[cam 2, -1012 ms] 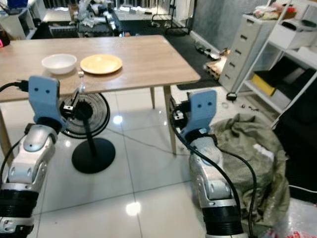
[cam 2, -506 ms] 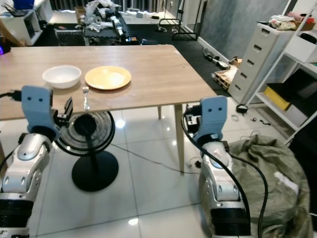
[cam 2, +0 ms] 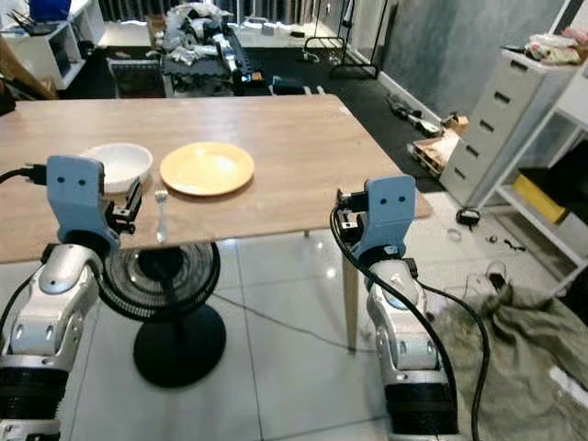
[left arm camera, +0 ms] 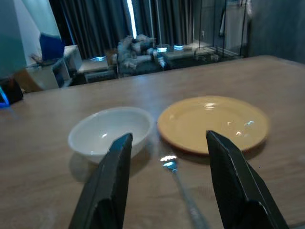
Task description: Setting the table
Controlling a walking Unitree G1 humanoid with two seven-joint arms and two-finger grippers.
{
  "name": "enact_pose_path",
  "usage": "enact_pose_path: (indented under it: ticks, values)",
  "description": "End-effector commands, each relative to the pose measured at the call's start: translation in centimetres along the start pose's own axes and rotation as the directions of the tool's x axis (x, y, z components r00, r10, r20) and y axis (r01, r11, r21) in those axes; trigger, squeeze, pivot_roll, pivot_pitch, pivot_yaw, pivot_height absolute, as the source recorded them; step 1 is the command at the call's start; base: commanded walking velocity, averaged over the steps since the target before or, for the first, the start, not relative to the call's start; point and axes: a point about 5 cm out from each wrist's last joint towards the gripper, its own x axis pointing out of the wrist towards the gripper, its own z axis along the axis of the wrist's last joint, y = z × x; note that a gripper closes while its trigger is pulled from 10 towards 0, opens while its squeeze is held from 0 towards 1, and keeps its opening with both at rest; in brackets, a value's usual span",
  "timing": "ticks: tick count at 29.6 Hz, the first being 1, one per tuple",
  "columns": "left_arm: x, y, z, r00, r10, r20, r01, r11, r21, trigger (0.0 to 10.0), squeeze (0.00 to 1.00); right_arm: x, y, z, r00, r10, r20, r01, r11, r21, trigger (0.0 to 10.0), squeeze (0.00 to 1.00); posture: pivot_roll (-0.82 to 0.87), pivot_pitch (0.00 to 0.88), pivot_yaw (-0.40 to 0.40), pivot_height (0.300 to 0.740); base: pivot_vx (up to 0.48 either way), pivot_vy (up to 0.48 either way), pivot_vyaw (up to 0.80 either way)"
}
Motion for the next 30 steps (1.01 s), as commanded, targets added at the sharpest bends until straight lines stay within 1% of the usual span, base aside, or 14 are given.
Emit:
enact_pose_path:
  ticks: [1,7,20,26,28,29,30]
  values:
    - [-0.1,-0.2,-0.4,1.000,-0.005,-0.021,0.005,1.000,0.002,10.0,0.03,-0.2,-0.2,-0.4,1.000,-0.007,-0.019,0.007,1.000,0.014,10.0,0.00,-0.04,0.000,0.049,0.740,0.480,0.000,0.00]
    - [-0.1,-0.3,-0.4,1.000,-0.004,-0.019,0.004,1.000,0.002,10.0,0.03,0.0,0.1,-0.4,1.000,0.004,-0.021,-0.003,1.000,0.029,10.0,0.00,-0.05,0.000,0.044,0.740,0.480,0.000,0.00]
    - [0.1,-0.4,-0.4,1.000,-0.002,-0.013,0.002,1.000,0.001,10.0,0.03,0.2,1.4,-0.4,0.998,0.058,-0.021,-0.056,0.997,0.060,10.0,0.00,-0.04,0.000,0.037,0.740,0.480,0.000,0.00]
    - [0.0,-0.4,-0.4,1.000,-0.003,-0.013,0.003,1.000,0.002,10.0,0.03,0.3,1.6,-0.3,0.997,0.077,-0.025,-0.075,0.994,0.078,10.0,0.00,-0.04,0.000,0.037,0.740,0.480,0.000,0.00]
    - [0.0,-0.3,-0.4,1.000,-0.004,-0.019,0.004,1.000,0.005,10.0,0.01,0.0,2.7,-0.9,0.981,0.181,-0.071,-0.164,0.965,0.205,10.0,0.00,-0.04,0.000,0.036,0.740,0.426,0.000,0.00]
    - [0.0,-0.3,-0.4,1.000,-0.004,-0.019,0.004,1.000,0.005,10.0,0.01,0.0,2.7,-0.9,0.981,0.181,-0.071,-0.164,0.965,0.205,10.0,0.00,-0.04,0.000,0.036,0.740,0.371,0.000,0.00]
    - [0.0,-0.3,-0.4,1.000,-0.009,-0.024,0.009,1.000,0.006,10.0,0.00,-0.2,3.2,-1.1,0.969,0.229,-0.088,-0.201,0.947,0.250,10.0,0.00,-0.03,0.000,0.035,0.740,0.307,0.000,0.00]
